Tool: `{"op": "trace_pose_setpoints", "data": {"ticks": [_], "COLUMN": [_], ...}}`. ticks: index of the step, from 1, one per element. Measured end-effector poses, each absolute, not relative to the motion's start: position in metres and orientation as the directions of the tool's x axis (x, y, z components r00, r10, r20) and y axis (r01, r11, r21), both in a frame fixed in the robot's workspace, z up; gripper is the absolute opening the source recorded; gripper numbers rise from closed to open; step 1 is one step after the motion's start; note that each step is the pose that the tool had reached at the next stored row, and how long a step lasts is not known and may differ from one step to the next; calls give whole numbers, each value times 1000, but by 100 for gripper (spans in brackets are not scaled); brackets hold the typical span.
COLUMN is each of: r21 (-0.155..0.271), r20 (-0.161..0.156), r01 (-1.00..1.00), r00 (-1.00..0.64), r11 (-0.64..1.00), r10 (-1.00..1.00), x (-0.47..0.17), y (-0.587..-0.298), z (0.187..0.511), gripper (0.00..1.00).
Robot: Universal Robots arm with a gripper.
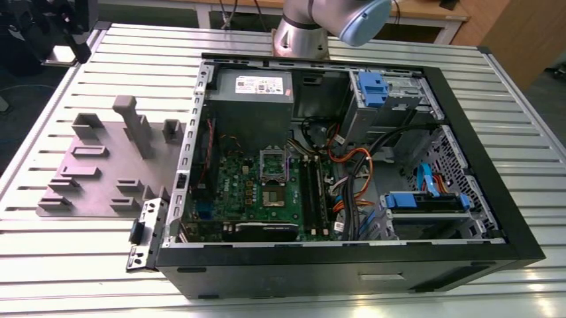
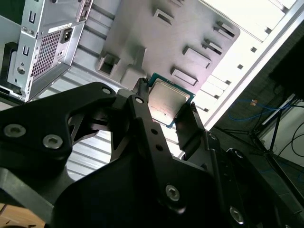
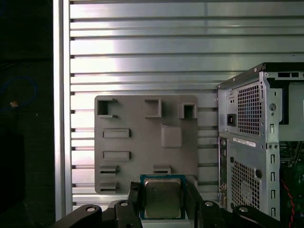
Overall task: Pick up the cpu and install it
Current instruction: 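Pick up the cpu and move it towards the insertion slot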
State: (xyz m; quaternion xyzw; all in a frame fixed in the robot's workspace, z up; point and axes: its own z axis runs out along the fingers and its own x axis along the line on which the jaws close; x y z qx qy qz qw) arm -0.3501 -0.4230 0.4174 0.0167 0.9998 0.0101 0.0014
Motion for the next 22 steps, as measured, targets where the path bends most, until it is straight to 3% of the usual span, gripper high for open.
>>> {"op": "trace_pose_setpoints", "data": {"ticks": [22], "r21": [20], "r20": [-2], "r01": [33], "r00": [-999], "r11": [999], "r10": [33], "x": [-335], "y": [-423], "z": [417], "gripper": [47]}}
